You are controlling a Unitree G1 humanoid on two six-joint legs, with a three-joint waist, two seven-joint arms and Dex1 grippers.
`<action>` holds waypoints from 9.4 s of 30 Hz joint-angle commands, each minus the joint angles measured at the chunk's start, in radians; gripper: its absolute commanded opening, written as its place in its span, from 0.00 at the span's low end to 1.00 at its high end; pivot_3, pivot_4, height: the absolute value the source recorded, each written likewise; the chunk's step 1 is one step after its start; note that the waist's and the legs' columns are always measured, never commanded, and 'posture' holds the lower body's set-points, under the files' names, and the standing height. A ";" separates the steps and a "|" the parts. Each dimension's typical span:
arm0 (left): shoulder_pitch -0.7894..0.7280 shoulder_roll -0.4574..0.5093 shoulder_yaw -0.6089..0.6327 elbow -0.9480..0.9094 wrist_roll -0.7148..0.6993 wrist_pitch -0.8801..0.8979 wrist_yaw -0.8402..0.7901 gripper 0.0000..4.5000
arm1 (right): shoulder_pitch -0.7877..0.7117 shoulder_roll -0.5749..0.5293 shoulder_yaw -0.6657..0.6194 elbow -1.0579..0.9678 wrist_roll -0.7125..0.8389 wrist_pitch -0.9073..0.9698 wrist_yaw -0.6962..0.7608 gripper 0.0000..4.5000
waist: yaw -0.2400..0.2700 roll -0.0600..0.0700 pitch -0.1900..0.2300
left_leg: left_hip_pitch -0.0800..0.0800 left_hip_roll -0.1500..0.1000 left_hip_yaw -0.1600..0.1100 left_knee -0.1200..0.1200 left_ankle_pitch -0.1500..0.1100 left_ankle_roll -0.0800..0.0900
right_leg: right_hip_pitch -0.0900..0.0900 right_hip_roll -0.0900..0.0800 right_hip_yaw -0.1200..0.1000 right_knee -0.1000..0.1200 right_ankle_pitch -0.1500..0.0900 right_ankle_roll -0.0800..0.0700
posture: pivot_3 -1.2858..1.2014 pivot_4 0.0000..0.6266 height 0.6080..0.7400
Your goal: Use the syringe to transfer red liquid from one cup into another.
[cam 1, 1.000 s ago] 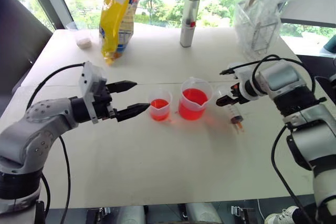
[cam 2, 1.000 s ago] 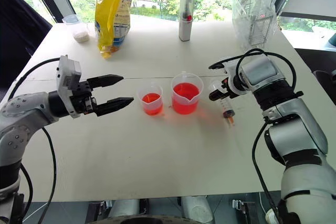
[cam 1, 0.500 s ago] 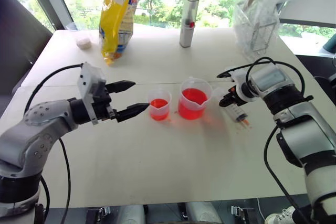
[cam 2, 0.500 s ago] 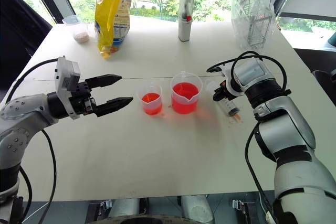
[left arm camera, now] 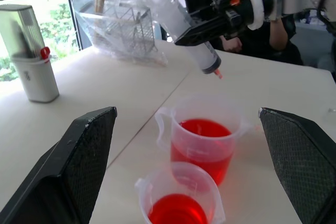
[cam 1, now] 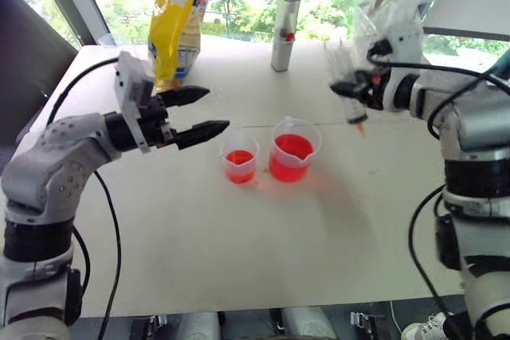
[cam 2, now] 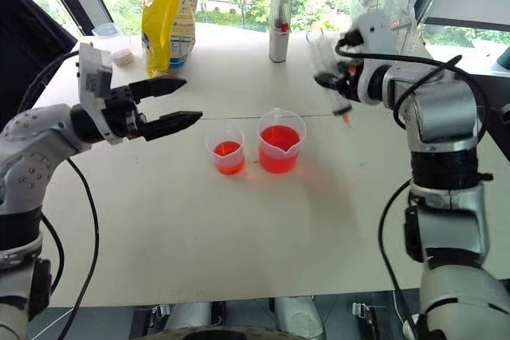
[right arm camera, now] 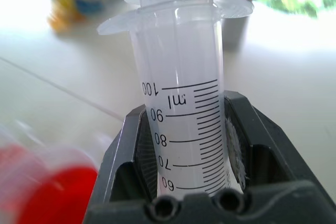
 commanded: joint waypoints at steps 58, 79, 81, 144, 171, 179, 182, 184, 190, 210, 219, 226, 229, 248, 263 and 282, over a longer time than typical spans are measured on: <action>-0.482 -0.374 -0.177 0.571 0.328 -0.184 -0.232 0.01 | 0.491 0.267 0.187 -0.012 -0.043 -0.768 -0.080 0.31 | 0.003 -0.003 -0.002 | 0.002 -0.002 -0.001 0.003 0.000 0.000 | 0.004 -0.001 -0.001 0.001 0.000 0.000 | 0.52 0.24 1.00; -0.619 -0.343 -0.106 0.648 0.319 -0.240 -0.204 0.01 | 0.549 0.269 0.221 0.036 -0.039 -0.773 -0.061 0.31 | 0.003 -0.003 -0.002 | 0.002 -0.002 -0.001 0.003 0.000 0.000 | 0.004 -0.001 -0.001 0.001 0.000 0.000 | 0.52 0.24 1.00; -0.624 -0.344 -0.105 0.656 0.320 -0.247 -0.204 0.01 | 0.550 0.269 0.223 0.042 -0.040 -0.776 -0.059 0.31 | 0.003 -0.003 -0.002 | 0.002 -0.002 -0.001 0.003 0.000 0.000 | 0.004 -0.001 -0.001 0.001 0.000 0.000 | 0.52 0.24 1.00; -0.257 -0.029 0.080 0.255 0.197 -0.019 -0.100 1.00 | 0.236 0.277 0.217 -0.103 0.116 -0.610 -0.044 0.31 | 0.002 -0.003 -0.002 | 0.006 0.000 -0.001 0.002 0.000 -0.001 | 0.006 -0.003 0.000 0.002 0.000 0.000 | 0.52 0.24 1.00; -0.238 -0.019 0.032 0.098 0.075 0.079 0.037 1.00 | 0.290 0.394 0.341 0.155 -0.015 -0.814 0.048 0.31 | 0.002 -0.003 -0.002 | 0.006 0.000 -0.001 0.002 0.000 -0.001 | 0.007 -0.003 0.000 0.002 0.000 0.000 | 0.52 0.24 1.00; -0.243 -0.043 0.016 0.099 0.081 0.067 0.039 0.66 | 0.296 0.390 0.341 0.145 -0.021 -0.810 0.043 0.31 | 0.001 -0.003 -0.002 | 0.006 0.000 -0.001 0.002 0.000 -0.001 | 0.006 -0.003 0.000 0.002 0.000 0.000 | 0.52 0.24 1.00; -0.237 -0.046 0.017 0.093 0.075 0.068 0.037 0.33 | 0.296 0.389 0.342 0.146 -0.024 -0.811 0.042 0.31 | 0.002 -0.003 -0.002 | 0.006 0.000 -0.001 0.002 0.000 -0.001 | 0.007 -0.003 0.000 0.002 0.000 0.000 | 0.52 0.24 1.00; -0.232 -0.047 0.020 0.084 0.064 0.074 0.034 0.12 | 0.296 0.389 0.342 0.145 -0.025 -0.811 0.041 0.31 | 0.002 -0.003 -0.002 | 0.006 0.000 -0.001 0.002 0.000 -0.001 | 0.007 -0.003 0.000 0.002 0.000 0.000 | 0.52 0.24 1.00; -0.215 -0.037 0.010 0.064 0.059 0.083 0.023 0.00 | 0.288 0.392 0.337 0.147 -0.025 -0.808 0.042 0.31 | 0.001 -0.003 -0.002 | 0.006 0.000 -0.001 0.002 0.000 -0.001 | 0.007 -0.003 0.000 0.002 0.000 0.000 | 0.52 0.24 1.00; -0.107 -0.030 -0.099 0.070 0.154 0.010 -0.014 0.00 | 0.178 0.393 0.264 0.066 0.037 -0.706 0.023 0.31 | 0.001 -0.003 -0.002 | 0.006 0.000 -0.001 0.002 0.000 -0.001 | 0.006 -0.003 0.001 0.002 0.000 0.000 | 0.52 0.24 1.00; -0.077 -0.037 -0.110 0.080 0.167 -0.006 -0.014 0.00 | 0.144 0.384 0.234 0.017 0.085 -0.639 0.006 0.31 | 0.001 -0.003 -0.002 | 0.006 0.000 -0.001 0.002 0.000 -0.001 | 0.006 -0.003 0.001 0.001 0.000 0.000 | 0.52 0.24 1.00; -0.068 -0.035 -0.115 0.086 0.171 -0.010 -0.016 0.00 | 0.128 0.382 0.217 0.004 0.115 -0.604 -0.011 0.31 | 0.001 -0.003 -0.002 | 0.006 0.000 -0.001 0.002 0.000 -0.001 | 0.006 -0.003 0.001 0.001 0.000 0.000 | 0.52 0.24 1.00; -0.079 -0.033 -0.111 0.094 0.171 -0.010 -0.017 0.00 | 0.137 0.384 0.224 0.003 0.115 -0.602 -0.013 0.31 | 0.001 -0.003 -0.002 | 0.006 0.000 -0.001 0.002 0.000 -0.001 | 0.006 -0.003 0.001 0.001 0.000 0.000 | 0.52 0.24 1.00; -0.239 0.001 0.031 0.272 0.166 -0.044 0.010 1.00 | 0.229 0.395 0.297 0.073 0.046 -0.666 0.015 0.31 | 0.000 -0.003 -0.002 | 0.006 0.000 -0.001 0.001 0.000 -0.001 | 0.006 -0.002 0.000 0.001 0.000 0.000 | 0.52 0.24 1.00; -0.044 0.034 0.043 0.168 0.171 -0.073 -0.042 1.00 | 0.054 0.343 0.160 0.060 0.144 -0.486 -0.076 0.31 | 0.002 -0.003 -0.002 | 0.004 0.001 0.000 0.002 0.000 -0.001 | 0.005 -0.005 0.000 0.001 0.000 0.000 | 0.52 0.24 1.00; 0.073 -0.067 0.036 0.014 0.126 -0.056 0.011 1.00 | -0.132 -0.168 0.184 0.386 0.068 0.392 -0.161 0.31 | 0.001 -0.002 -0.002 | -0.001 0.000 0.002 -0.001 0.000 0.000 | -0.002 -0.003 0.003 -0.002 0.000 -0.001 | 0.52 0.24 1.00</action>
